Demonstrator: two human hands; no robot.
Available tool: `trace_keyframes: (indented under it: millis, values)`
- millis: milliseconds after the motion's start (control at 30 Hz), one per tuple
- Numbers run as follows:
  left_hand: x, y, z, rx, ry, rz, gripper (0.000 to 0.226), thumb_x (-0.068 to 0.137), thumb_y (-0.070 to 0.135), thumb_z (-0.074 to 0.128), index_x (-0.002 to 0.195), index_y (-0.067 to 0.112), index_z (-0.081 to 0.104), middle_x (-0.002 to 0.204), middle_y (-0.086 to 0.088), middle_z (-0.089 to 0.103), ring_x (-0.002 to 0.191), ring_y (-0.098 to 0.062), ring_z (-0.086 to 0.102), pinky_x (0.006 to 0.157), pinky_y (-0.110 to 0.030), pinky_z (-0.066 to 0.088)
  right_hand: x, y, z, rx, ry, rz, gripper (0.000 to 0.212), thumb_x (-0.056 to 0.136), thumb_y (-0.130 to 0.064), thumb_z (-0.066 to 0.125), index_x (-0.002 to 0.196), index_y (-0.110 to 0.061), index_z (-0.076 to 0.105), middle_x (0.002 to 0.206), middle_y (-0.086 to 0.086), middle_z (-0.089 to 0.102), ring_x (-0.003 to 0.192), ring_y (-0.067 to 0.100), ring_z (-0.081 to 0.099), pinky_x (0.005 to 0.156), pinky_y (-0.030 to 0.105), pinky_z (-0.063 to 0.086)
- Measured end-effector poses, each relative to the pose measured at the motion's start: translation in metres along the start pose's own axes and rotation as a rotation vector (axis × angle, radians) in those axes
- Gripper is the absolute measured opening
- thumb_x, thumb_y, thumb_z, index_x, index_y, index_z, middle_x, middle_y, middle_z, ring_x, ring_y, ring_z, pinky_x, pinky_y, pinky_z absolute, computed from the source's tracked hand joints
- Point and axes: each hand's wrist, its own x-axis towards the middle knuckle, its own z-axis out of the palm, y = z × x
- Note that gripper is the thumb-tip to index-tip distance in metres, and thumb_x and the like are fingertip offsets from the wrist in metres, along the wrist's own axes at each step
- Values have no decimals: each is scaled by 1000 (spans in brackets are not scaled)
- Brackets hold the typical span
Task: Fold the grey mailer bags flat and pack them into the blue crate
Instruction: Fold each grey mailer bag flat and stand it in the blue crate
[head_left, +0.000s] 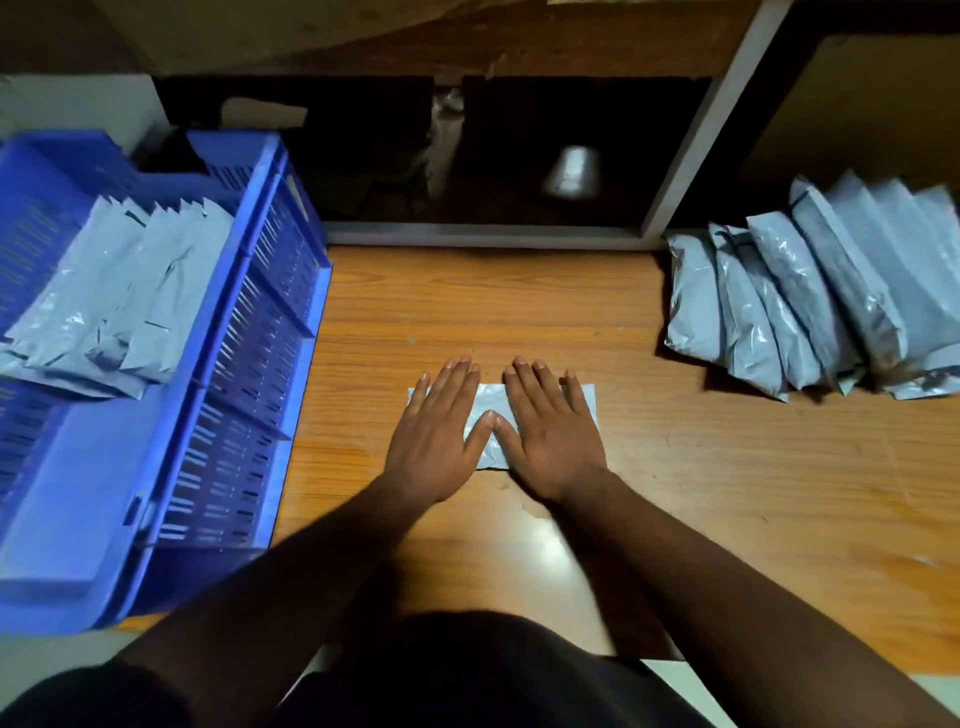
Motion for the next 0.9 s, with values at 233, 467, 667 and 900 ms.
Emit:
trace_keyframes:
  millis: [233, 467, 667, 900]
  values:
    - [-6, -12, -5, -131, -11, -65, 76, 101, 63, 13, 161, 19, 27, 171, 0, 16, 158, -13, 7, 128, -44, 1, -7, 13, -14, 95, -80, 63, 71, 106, -59, 6, 166, -20, 5, 173, 0, -5, 159, 20, -11, 127, 51, -8]
    - [19, -26, -61, -49, -127, -15, 79, 94, 64, 56, 158, 23, 34, 136, 2, 58, 127, -24, 50, 109, -37, 33, -1, 41, -51, -101, 47, 127, 48, 94, -57, 51, 127, -25, 66, 115, 6, 61, 109, 30, 56, 92, 41, 43]
    - [40, -39, -75, -333, -343, -81, 37, 76, 59, 82, 97, 31, 68, 106, 11, 56, 105, -14, 53, 84, -31, 45, 5, 46, -69, 206, 15, 149, 21, 90, -44, 71, 99, -25, 71, 104, -3, 60, 102, 21, 59, 78, 36, 51]
    - [31, -22, -118, -485, 135, 17, 22, 83, 27, 82, 94, 34, 64, 101, 19, 63, 96, -4, 59, 77, -33, 51, -11, 50, -109, 491, 465, -17, 15, 92, -13, 71, 102, -23, 68, 100, -13, 66, 95, 7, 60, 78, 23, 45]
